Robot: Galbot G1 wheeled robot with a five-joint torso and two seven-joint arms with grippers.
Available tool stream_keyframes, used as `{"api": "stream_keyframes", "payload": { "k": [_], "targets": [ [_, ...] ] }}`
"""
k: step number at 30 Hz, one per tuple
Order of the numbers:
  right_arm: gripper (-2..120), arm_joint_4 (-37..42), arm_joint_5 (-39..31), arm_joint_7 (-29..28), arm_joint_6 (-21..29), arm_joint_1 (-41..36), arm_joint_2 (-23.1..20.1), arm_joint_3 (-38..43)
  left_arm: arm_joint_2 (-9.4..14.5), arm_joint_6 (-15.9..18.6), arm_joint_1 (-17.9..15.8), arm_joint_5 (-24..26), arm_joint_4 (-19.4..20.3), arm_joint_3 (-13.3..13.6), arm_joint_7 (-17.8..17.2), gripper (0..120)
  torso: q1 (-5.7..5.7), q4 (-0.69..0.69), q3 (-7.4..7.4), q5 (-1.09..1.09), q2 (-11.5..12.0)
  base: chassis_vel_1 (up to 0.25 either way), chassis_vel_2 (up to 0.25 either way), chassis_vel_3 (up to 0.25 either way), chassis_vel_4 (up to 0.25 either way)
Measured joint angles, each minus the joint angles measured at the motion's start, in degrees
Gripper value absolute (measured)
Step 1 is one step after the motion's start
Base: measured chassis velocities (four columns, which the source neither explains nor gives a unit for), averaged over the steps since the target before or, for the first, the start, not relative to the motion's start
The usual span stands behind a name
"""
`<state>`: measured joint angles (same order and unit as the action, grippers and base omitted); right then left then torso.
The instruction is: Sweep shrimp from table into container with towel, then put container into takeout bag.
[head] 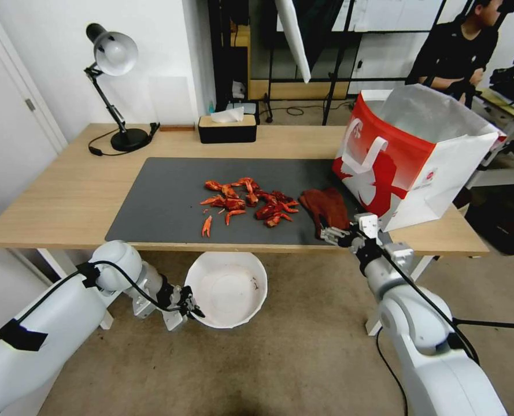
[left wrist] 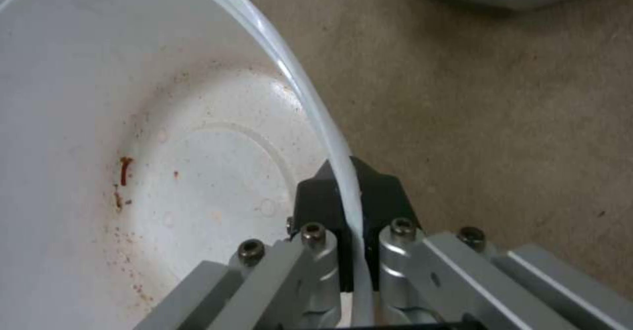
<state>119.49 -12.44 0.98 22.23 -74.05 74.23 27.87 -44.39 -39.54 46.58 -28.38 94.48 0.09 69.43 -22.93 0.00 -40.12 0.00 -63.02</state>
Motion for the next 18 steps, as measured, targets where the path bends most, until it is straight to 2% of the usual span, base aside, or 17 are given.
{"api": "stream_keyframes", "payload": {
  "k": [4,5,8,12,18],
  "targets": [
    [100,-5.2,-2.3,-3.5,6.7,7.7,-1.6,-3.6,-0.1,-0.4,-0.8,0.0,-1.0,0.8,-0.1,0,0.0,0.01,0.01,0.0,0.0,0.0,0.0,0.0,0.0],
    [100,-5.2,-2.3,-3.5,6.7,7.7,-1.6,-3.6,-0.1,-0.4,-0.8,0.0,-1.0,0.8,-0.1,0,0.0,0.01,0.01,0.0,0.0,0.0,0.0,0.0,0.0],
    [100,-8.6,-2.9,-4.8,11.2,12.1,-1.8,-5.8,-0.1,-0.8,-1.3,0.1,-1.6,1.1,-0.1,0,0.01,0.01,0.0,-0.01,0.0,0.0,0.0,0.0,0.0],
    [100,-9.7,-3.3,-6.8,15.1,13.7,-0.9,-6.3,0.2,-1.0,-1.4,0.1,-1.6,1.2,-0.2,0,0.01,0.0,0.01,-0.01,0.0,0.0,0.0,0.0,0.0],
    [100,-10.0,-5.5,-9.0,17.1,13.9,-0.4,-6.0,0.1,-1.2,-1.4,0.2,-1.7,1.3,-0.3,0,0.01,0.0,0.01,-0.01,0.0,0.0,0.0,0.0,0.0]
  ]
}}
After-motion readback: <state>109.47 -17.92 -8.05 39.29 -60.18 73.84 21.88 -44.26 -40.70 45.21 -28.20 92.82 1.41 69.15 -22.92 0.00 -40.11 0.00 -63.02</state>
